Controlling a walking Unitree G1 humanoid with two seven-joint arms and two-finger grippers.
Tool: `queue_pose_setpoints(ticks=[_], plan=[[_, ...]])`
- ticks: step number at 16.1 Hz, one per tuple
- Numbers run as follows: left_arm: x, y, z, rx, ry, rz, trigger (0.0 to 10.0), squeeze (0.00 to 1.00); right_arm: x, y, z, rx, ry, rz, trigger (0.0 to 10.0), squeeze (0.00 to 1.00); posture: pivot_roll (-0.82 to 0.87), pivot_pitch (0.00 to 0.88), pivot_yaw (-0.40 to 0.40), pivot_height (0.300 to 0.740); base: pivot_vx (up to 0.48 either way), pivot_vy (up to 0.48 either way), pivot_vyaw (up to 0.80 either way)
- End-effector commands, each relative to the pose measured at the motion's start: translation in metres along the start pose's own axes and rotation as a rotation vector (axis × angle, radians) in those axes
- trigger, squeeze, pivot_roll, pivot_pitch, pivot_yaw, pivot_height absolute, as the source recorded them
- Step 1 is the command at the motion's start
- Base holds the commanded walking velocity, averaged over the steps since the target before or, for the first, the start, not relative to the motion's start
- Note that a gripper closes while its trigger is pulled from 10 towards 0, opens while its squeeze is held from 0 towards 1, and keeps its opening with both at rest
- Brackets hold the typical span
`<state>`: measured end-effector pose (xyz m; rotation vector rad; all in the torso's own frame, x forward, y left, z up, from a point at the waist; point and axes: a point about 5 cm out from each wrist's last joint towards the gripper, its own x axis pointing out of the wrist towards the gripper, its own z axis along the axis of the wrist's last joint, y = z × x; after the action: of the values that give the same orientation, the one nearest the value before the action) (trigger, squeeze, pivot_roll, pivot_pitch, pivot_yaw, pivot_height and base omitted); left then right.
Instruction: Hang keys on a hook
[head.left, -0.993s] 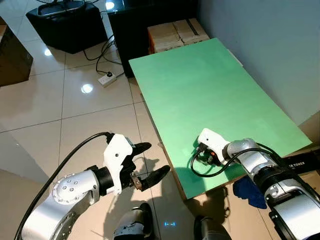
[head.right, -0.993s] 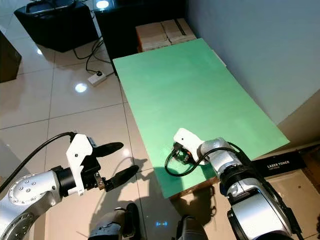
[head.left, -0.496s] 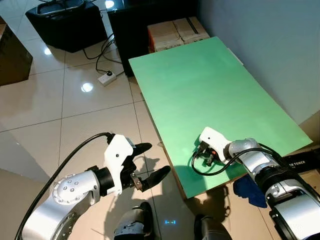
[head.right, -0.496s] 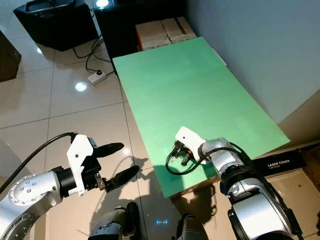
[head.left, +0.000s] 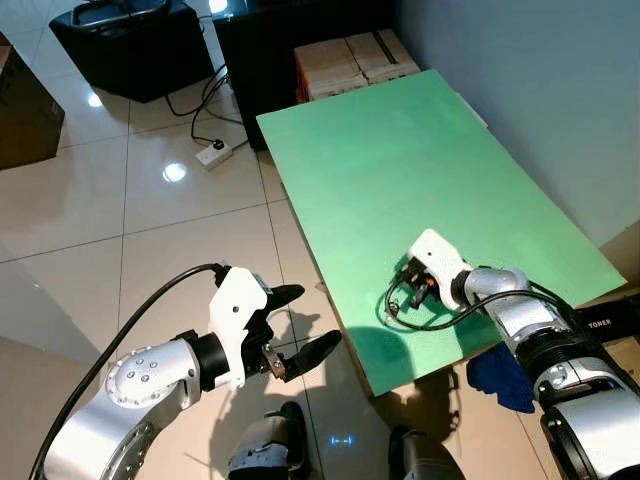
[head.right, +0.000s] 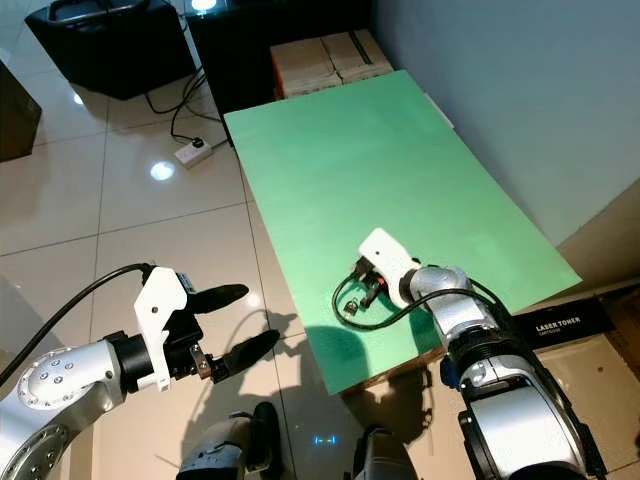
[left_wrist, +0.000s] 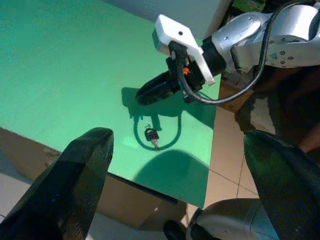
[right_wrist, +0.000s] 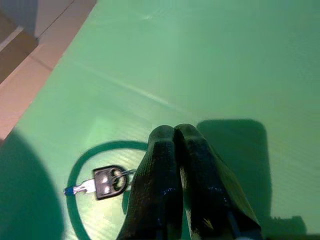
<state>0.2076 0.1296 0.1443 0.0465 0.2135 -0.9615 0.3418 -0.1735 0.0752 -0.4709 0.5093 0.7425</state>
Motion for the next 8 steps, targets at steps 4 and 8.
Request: queue_pose_setpoints(ticks=[4,8], plan=[[0.0,-0.003,0.001,0.005,-0.006,0.016,10.0,0.0,-0.012,0.002,-0.024,0.019,0.069,-0.063,10.0,0.0,0.03,0.251,0.051,0.74,0.0,0.0,0.0],[-0.001,-0.001,-0.01,0.023,0.006,0.105,10.0,0.0,-0.015,0.025,-0.029,0.173,-0.045,-0.188,10.0,0.0,0.04,0.184,0.037,0.74,0.0,0.0,0.0]])
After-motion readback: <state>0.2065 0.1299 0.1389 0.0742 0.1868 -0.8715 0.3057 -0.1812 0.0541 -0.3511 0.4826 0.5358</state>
